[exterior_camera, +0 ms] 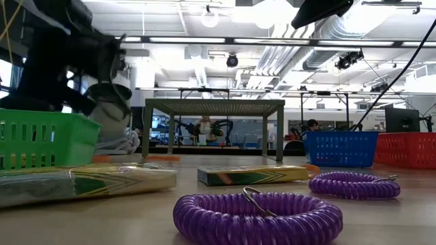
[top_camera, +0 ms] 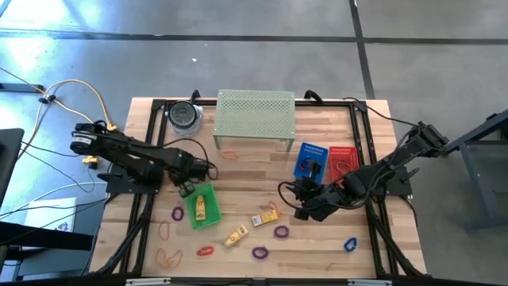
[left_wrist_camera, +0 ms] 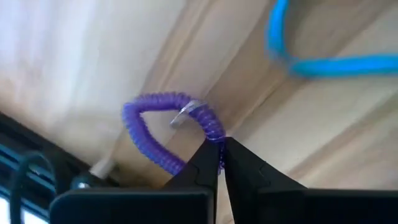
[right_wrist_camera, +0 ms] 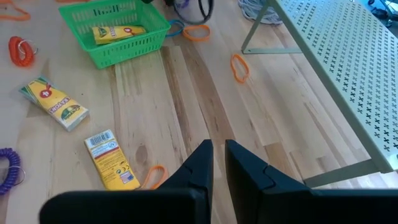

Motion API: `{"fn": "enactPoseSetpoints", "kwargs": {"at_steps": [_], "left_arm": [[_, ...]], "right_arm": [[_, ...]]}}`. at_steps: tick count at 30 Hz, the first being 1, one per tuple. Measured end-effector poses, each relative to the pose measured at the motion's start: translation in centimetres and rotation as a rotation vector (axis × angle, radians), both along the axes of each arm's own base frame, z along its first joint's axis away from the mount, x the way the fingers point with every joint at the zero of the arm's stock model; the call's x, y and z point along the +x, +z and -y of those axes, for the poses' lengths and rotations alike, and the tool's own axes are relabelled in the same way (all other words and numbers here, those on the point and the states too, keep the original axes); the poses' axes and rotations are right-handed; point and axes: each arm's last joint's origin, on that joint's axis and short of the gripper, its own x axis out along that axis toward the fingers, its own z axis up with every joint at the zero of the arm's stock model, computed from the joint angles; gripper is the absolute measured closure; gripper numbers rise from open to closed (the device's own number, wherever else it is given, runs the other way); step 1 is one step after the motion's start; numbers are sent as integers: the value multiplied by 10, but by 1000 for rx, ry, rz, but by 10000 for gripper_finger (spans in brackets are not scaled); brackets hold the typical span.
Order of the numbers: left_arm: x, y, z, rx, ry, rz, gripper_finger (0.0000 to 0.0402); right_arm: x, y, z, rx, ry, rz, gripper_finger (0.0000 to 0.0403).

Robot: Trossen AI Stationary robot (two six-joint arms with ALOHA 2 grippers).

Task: Pick & Place Office Desk Supplies
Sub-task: Put the violet spring keychain into the blue bin

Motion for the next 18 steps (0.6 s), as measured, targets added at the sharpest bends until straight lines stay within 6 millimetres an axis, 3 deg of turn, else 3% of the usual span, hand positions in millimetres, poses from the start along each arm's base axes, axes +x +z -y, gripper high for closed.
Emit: {"fn": "enactPoseSetpoints", "kwargs": {"at_steps": [4, 9, 14, 18], "left_arm": [[-2, 22, 2, 53, 11, -4, 394], [6, 57, 9, 61, -21, 154, 394], [15, 97, 21, 87, -63, 392, 395], [27, 123, 35, 59, -145, 691, 395]], "right_arm": [[0, 0, 0, 1, 0, 3, 374], [0, 0, 0, 3, -1, 7, 374], [0, 0, 0, 2, -1, 7, 374], [1, 1, 0, 2, 0, 10, 374]]}}
